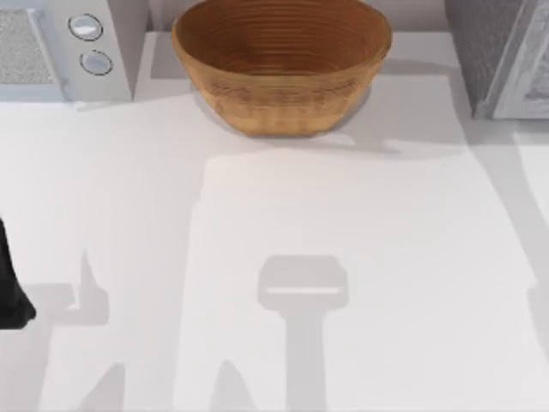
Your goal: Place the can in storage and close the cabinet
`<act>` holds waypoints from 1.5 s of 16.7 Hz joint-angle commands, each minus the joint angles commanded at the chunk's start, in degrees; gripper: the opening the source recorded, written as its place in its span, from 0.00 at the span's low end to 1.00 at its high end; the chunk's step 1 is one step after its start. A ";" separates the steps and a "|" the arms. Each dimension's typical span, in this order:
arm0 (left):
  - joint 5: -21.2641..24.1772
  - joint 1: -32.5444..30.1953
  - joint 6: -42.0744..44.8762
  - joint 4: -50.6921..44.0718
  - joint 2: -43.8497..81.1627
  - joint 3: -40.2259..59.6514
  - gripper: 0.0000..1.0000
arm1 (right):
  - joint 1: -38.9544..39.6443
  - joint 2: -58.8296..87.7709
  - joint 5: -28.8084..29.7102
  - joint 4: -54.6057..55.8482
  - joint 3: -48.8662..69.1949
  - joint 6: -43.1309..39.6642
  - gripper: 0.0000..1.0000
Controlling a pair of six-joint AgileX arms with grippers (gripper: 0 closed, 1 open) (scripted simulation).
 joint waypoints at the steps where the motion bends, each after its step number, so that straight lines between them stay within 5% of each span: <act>1: 0.00 0.00 0.00 0.00 0.00 0.00 1.00 | -0.30 2.98 -0.28 -1.07 3.74 0.02 0.00; 9: 0.00 0.00 0.00 0.00 0.00 0.00 1.00 | -2.47 21.50 -2.45 -7.40 28.30 0.07 0.00; 16: 0.00 0.00 0.00 0.00 0.00 0.00 1.00 | -2.75 23.93 -2.78 -8.12 31.86 -0.05 0.00; 25: 0.00 0.00 0.00 0.00 0.00 0.00 1.00 | -2.75 23.93 -2.78 -8.12 31.86 -0.05 0.68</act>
